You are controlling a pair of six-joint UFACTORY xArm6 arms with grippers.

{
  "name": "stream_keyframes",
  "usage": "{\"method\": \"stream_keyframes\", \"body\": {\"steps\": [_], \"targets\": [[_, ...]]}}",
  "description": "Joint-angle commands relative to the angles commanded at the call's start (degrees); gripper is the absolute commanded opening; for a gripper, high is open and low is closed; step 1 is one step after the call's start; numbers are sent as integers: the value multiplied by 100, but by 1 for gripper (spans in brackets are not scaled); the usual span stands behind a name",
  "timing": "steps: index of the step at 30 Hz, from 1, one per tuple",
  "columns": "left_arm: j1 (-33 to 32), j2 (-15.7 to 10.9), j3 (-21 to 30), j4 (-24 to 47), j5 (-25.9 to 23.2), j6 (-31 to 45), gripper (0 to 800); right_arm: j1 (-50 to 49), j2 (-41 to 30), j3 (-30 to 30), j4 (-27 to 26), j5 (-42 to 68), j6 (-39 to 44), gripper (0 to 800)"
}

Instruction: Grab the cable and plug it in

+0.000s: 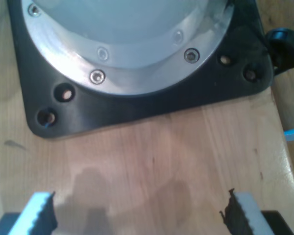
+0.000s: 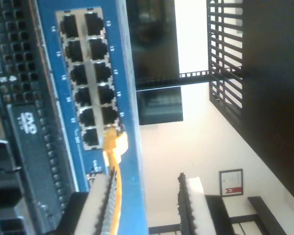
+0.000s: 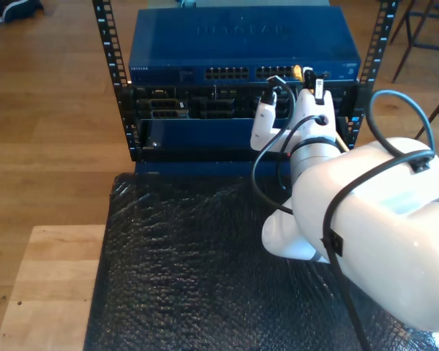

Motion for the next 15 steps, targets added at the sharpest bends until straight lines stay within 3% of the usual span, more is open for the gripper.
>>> {"method": "stream_keyframes", "body": {"steps": [15], "targets": [[0, 0, 0, 0, 0, 0, 800, -44, -484, 352, -18, 475, -9, 411]]}}
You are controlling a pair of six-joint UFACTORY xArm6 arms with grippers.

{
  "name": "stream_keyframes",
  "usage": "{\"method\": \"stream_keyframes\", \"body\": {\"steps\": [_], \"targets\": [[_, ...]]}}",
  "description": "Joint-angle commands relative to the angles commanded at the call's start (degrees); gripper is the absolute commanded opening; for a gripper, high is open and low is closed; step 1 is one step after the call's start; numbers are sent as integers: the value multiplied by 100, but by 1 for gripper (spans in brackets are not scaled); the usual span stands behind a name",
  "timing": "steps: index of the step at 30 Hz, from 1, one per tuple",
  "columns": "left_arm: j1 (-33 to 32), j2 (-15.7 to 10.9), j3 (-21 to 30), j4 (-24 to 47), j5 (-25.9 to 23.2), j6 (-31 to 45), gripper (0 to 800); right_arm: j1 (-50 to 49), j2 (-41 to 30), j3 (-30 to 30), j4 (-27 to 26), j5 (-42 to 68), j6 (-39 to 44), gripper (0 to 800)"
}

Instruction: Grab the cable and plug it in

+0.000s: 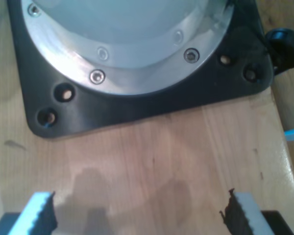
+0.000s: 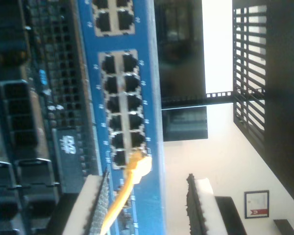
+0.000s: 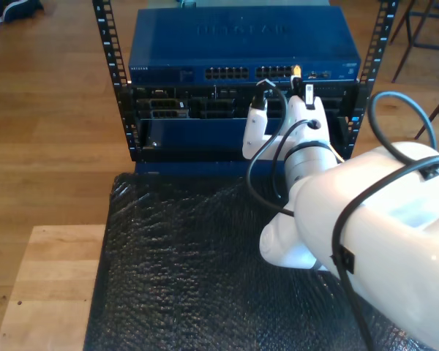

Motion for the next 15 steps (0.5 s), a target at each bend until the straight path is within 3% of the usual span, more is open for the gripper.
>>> {"method": "stream_keyframes", "body": {"steps": [5, 8, 15], "targets": [[0, 0, 0, 0, 0, 0, 800, -211, -343, 158, -18, 378, 0, 450], [0, 0, 0, 0, 0, 0, 800, -308, -519, 281, -26, 835, 0, 554], [0, 0, 0, 0, 0, 0, 800, -536, -949, 554, -35, 1688, -18, 638]]}}
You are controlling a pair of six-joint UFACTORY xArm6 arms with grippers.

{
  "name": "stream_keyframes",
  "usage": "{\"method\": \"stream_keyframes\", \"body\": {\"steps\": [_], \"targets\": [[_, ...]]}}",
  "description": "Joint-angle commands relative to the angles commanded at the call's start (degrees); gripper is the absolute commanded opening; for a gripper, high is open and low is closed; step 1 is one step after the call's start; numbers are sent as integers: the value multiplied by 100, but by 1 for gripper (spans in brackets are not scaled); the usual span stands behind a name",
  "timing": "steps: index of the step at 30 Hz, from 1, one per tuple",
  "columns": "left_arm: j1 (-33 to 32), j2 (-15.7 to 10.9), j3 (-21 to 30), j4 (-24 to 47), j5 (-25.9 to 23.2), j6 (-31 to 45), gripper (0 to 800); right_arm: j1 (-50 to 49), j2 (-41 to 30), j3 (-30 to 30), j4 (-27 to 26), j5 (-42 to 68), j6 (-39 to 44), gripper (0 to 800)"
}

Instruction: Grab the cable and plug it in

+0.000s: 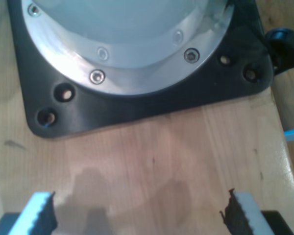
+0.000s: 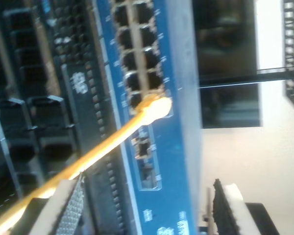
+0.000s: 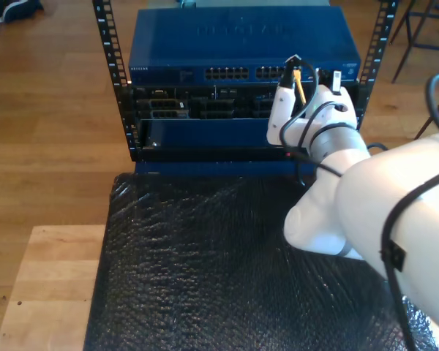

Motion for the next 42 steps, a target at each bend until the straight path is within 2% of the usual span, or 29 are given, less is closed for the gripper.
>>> {"method": "stream_keyframes", "body": {"steps": [5, 13, 18, 29, 32, 35, 42], "targets": [[0, 0, 0, 0, 0, 0, 800, -246, -404, 149, -141, 677, -9, 701], [0, 0, 0, 0, 0, 0, 800, -826, -1020, 246, -519, 1969, -18, 731], [0, 0, 0, 0, 0, 0, 800, -1380, -1380, 281, -914, 3103, -18, 784], [0, 0, 0, 0, 0, 0, 800, -2752, -1662, 141, -2092, 4765, -105, 786], [0, 0, 0, 0, 0, 0, 800, -3121, -1635, -62, -2523, 5196, -299, 788], [0, 0, 0, 0, 0, 0, 800, -3490, -1635, -299, -2716, 5697, -475, 788], [0, 0, 0, 0, 0, 0, 800, -4202, -1635, -695, -2725, 6778, -1547, 796]]}}
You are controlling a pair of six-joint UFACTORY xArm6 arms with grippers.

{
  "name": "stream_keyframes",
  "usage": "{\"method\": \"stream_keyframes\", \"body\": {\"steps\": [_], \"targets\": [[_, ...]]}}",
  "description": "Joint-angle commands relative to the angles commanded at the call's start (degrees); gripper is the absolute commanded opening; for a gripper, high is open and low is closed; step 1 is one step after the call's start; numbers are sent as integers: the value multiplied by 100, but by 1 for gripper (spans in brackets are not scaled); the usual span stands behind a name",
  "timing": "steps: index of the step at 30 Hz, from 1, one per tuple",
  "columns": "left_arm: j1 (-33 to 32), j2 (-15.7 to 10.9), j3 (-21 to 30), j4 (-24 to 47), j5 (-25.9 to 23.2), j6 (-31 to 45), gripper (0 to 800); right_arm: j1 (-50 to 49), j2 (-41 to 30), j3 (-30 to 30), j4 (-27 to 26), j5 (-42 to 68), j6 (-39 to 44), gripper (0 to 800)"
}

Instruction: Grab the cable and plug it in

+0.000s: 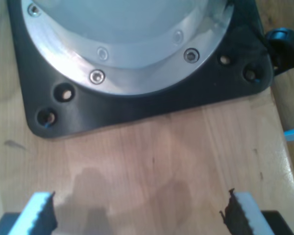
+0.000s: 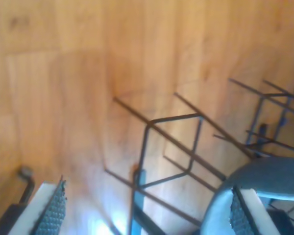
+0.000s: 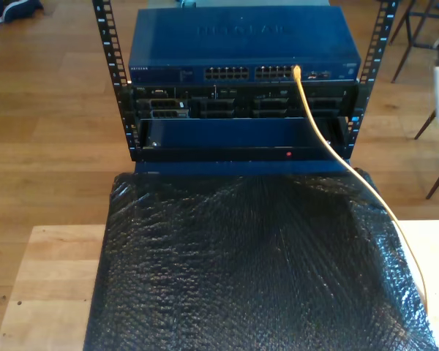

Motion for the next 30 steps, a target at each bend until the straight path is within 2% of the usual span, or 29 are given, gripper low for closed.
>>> {"method": "stream_keyframes", "body": {"steps": [7, 16, 24, 30], "targets": [[0, 0, 0, 0, 0, 0, 800, -923, -9, -334, 0, 1635, -1037, 799], [0, 0, 0, 0, 0, 0, 800, -1978, -448, -255, -26, 3112, -2145, 799], [0, 0, 0, 0, 0, 0, 800, -2910, -1125, 255, -44, 4237, -3086, 799], [0, 0, 0, 0, 0, 0, 800, -3842, -1811, 949, -53, 4826, -4352, 799]]}}
